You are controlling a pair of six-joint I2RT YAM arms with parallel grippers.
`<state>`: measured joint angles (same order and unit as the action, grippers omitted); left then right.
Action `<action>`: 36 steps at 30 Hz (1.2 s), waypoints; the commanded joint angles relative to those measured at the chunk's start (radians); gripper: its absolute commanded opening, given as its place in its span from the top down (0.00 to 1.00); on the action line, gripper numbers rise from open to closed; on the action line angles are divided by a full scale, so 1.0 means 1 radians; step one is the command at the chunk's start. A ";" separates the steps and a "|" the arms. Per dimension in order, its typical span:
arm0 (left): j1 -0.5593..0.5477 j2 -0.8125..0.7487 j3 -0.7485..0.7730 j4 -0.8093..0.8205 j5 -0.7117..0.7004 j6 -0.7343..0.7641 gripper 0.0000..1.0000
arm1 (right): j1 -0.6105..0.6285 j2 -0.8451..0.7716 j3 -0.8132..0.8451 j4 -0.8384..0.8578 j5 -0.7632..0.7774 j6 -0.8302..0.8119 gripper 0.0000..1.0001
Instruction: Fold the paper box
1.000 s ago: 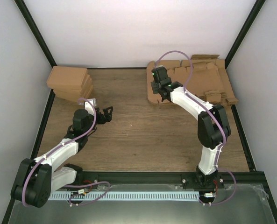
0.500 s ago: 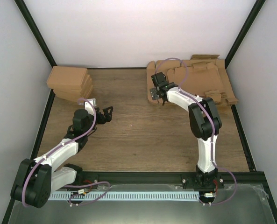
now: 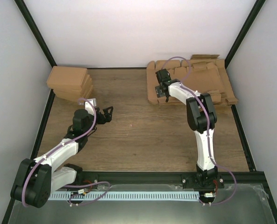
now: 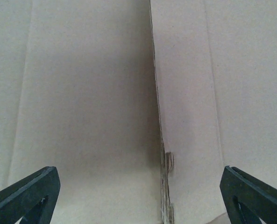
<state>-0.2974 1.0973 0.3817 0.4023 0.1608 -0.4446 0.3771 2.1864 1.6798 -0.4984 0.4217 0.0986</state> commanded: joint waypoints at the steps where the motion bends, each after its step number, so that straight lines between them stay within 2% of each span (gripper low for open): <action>1: -0.006 0.004 0.011 0.016 0.008 0.005 0.00 | -0.006 0.051 0.088 -0.058 0.093 0.026 0.04; 12: -0.006 0.015 0.013 0.017 0.004 0.011 0.00 | -0.078 0.051 0.080 -0.060 0.090 0.046 0.13; 27: -0.011 0.010 0.014 0.013 0.000 0.015 0.00 | -0.092 -0.036 0.017 -0.035 0.109 0.036 0.31; 32: -0.012 0.009 0.014 0.010 -0.001 0.015 0.00 | -0.092 -0.089 -0.033 0.013 0.111 0.033 0.44; 36: -0.012 0.010 0.016 0.009 -0.003 0.014 0.00 | -0.091 -0.127 -0.066 0.038 0.122 0.028 0.69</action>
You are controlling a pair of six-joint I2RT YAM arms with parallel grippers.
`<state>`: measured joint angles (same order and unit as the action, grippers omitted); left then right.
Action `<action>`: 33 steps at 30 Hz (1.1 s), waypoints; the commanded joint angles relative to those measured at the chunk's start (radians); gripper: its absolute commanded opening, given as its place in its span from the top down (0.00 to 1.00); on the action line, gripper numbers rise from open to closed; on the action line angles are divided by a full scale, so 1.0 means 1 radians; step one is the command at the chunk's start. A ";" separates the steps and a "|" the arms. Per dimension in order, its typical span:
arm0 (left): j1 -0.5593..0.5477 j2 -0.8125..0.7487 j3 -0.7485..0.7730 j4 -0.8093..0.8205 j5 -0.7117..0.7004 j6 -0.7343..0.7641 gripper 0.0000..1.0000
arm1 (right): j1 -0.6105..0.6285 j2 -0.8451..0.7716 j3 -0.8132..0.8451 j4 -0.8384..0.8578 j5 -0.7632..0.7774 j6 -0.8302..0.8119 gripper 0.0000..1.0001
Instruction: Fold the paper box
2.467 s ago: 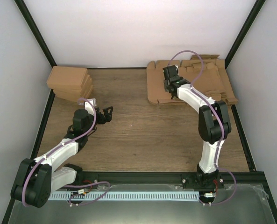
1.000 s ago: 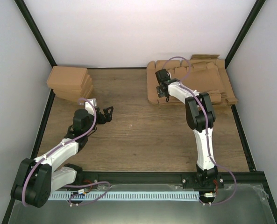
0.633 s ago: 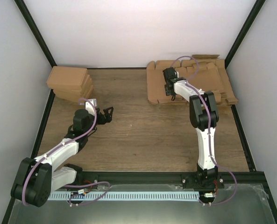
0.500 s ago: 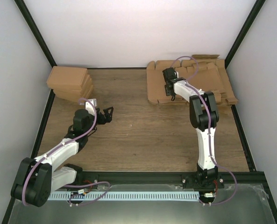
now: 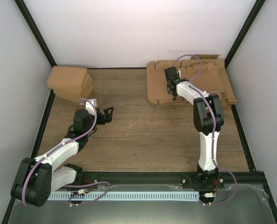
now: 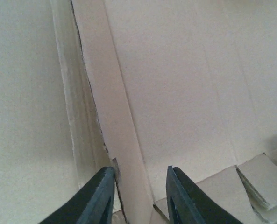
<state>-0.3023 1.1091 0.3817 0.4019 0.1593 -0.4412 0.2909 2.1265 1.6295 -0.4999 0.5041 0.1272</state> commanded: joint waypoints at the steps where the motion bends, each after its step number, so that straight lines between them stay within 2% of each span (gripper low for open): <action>1: -0.008 -0.002 0.016 0.009 -0.001 0.010 0.00 | -0.004 -0.074 -0.021 0.043 0.040 0.000 0.77; 4: -0.007 0.000 0.017 0.010 0.000 0.010 0.00 | -0.005 -0.089 -0.029 0.046 0.042 0.002 0.97; 5: -0.007 0.000 0.017 0.010 0.000 0.011 0.00 | -0.004 -0.094 -0.028 0.045 0.042 0.006 0.99; 8: -0.008 -0.001 0.017 0.009 0.000 0.010 0.00 | -0.001 -0.118 -0.034 0.044 0.006 0.005 0.99; 11: -0.009 -0.004 0.017 0.010 0.000 0.010 0.00 | 0.024 -0.157 -0.052 0.059 -0.106 -0.007 0.99; 17: -0.009 -0.002 0.017 0.010 0.000 0.011 0.00 | 0.093 -0.213 -0.073 0.074 -0.167 -0.011 0.99; 23: -0.009 -0.007 0.017 0.006 -0.001 0.012 0.00 | 0.104 -0.236 -0.072 0.053 -0.228 -0.014 0.99; 27: -0.008 -0.009 0.017 0.005 0.000 0.012 0.00 | 0.111 -0.254 -0.068 0.027 -0.085 0.008 0.99; 33: -0.009 -0.012 0.017 0.003 0.000 0.012 0.00 | 0.105 -0.293 -0.003 -0.060 0.399 0.115 0.99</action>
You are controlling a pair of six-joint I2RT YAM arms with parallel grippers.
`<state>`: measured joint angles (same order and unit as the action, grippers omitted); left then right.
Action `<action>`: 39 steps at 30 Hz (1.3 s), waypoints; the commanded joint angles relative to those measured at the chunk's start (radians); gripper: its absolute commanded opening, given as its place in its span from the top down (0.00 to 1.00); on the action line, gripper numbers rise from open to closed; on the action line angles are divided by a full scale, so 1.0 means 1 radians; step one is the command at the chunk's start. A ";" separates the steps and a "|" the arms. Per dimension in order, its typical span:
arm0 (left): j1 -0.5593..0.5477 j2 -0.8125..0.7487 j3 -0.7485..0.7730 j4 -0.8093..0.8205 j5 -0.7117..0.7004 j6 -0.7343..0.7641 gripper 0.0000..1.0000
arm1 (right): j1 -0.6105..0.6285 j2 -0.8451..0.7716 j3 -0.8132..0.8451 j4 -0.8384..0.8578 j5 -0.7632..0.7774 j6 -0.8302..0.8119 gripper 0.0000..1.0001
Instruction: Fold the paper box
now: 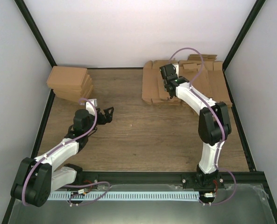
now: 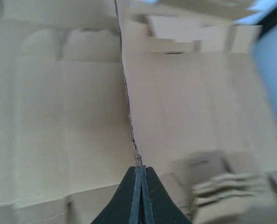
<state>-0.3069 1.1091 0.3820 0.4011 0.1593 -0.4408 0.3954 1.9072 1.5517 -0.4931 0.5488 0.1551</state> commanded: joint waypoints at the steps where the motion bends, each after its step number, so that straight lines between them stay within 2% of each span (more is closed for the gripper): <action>1: -0.004 -0.012 0.017 0.004 0.000 0.012 0.00 | -0.007 -0.087 0.086 -0.076 0.402 0.105 0.99; 6: -0.004 -0.020 0.017 0.001 0.001 0.012 0.00 | -0.077 -0.203 0.106 -0.066 0.437 0.137 0.99; 10: -0.005 -0.026 0.015 0.001 -0.001 0.012 0.00 | -0.086 -0.298 0.105 0.000 0.460 0.068 0.99; 14: -0.006 -0.026 0.015 -0.002 -0.002 0.012 0.00 | -0.085 -0.381 0.161 -0.035 0.430 0.036 0.99; 19: -0.006 -0.026 0.015 0.001 0.004 0.009 0.00 | -0.053 -0.496 0.169 -0.074 0.205 -0.023 0.99; 22: -0.006 -0.022 0.014 0.003 0.003 0.008 0.00 | 0.000 -0.520 0.209 -0.167 0.081 -0.021 0.99; 26: -0.006 -0.019 0.015 0.005 0.006 0.007 0.00 | 0.051 -0.522 0.234 -0.316 -0.163 0.028 0.99; 29: -0.006 -0.021 0.014 0.004 0.005 0.008 0.00 | 0.087 -0.490 0.207 -0.429 -0.361 0.073 0.99; 31: -0.006 -0.021 0.014 0.005 0.006 0.007 0.00 | 0.120 -0.461 0.164 -0.485 -0.546 0.078 0.99; 34: -0.006 -0.017 0.014 0.005 0.006 0.004 0.00 | 0.240 -0.446 0.046 -0.468 -0.689 0.098 0.99; 35: -0.005 -0.017 0.014 0.004 0.008 0.000 0.00 | 0.287 -0.454 -0.001 -0.426 -0.767 0.095 0.95; 36: -0.006 -0.017 0.015 0.003 0.009 -0.002 0.00 | 0.317 -0.462 -0.059 -0.367 -0.884 0.088 0.81; 38: -0.005 -0.020 0.017 -0.006 0.015 -0.009 0.00 | 0.341 -0.483 -0.165 -0.240 -1.106 0.080 0.41; 39: -0.006 -0.025 0.019 -0.015 0.014 -0.011 0.00 | 0.341 -0.498 -0.211 -0.181 -1.151 0.087 0.30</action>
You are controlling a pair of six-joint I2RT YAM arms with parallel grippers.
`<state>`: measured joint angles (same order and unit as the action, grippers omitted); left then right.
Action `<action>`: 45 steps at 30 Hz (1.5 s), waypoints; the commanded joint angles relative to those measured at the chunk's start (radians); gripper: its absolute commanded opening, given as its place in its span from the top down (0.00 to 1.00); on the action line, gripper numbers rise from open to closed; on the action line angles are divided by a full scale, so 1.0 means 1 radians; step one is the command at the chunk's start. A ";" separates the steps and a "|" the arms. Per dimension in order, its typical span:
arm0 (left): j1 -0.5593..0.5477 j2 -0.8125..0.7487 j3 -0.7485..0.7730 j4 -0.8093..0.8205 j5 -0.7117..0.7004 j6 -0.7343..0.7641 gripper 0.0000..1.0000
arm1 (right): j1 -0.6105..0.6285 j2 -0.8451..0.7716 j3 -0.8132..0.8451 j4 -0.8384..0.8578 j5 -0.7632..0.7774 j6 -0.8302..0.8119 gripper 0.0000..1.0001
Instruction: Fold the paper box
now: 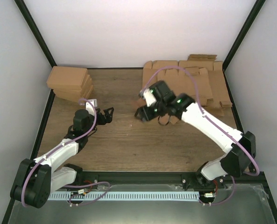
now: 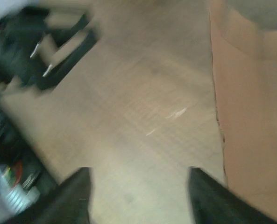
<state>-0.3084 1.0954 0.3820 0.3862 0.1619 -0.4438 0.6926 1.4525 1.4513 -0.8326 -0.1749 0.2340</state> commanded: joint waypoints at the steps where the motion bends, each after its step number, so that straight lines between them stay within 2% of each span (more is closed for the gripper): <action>1: -0.004 -0.021 0.020 -0.017 0.005 -0.012 0.00 | 0.043 -0.058 -0.148 0.199 -0.415 0.022 0.24; 3: -0.004 -0.050 0.025 -0.076 -0.025 -0.039 0.00 | 0.035 -0.068 -0.177 0.229 -0.316 0.040 0.12; 4: -0.004 -0.067 0.031 -0.120 -0.040 -0.051 0.00 | 0.022 -0.071 -0.194 0.241 -0.278 0.048 0.10; 9: -0.004 -0.186 0.073 -0.413 -0.090 -0.128 0.00 | -0.085 -0.109 -0.316 0.374 -0.300 0.093 0.10; 14: -0.005 -0.281 0.090 -0.582 0.032 -0.241 0.00 | -0.182 -0.140 -0.437 0.515 -0.305 0.114 0.14; 18: -0.010 -0.314 0.030 -0.559 0.196 -0.389 0.00 | -0.258 -0.107 -0.500 0.595 -0.387 0.134 0.15; 22: -0.024 -0.287 0.003 -0.535 0.250 -0.401 0.00 | -0.266 -0.106 -0.563 0.658 -0.382 0.177 0.15; 25: -0.026 -0.234 0.008 -0.524 0.271 -0.368 0.00 | -0.267 -0.143 -0.609 0.670 -0.304 0.200 0.14; 31: -0.037 -0.073 0.009 -0.453 0.365 -0.371 0.00 | -0.281 -0.217 -0.636 0.601 -0.027 0.230 0.13; 33: -0.049 -0.039 0.008 -0.430 0.374 -0.384 0.00 | -0.299 -0.233 -0.642 0.605 0.033 0.241 0.08; 38: -0.083 0.026 0.013 -0.381 0.372 -0.411 0.00 | -0.374 -0.206 -0.638 0.644 -0.034 0.245 0.08; 45: -0.089 0.094 0.028 -0.370 0.360 -0.406 0.00 | -0.385 -0.161 -0.647 0.693 -0.051 0.217 0.07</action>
<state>-0.3927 1.1606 0.3958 -0.0231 0.5163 -0.8413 0.3153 1.2625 0.7990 -0.1795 -0.2260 0.4652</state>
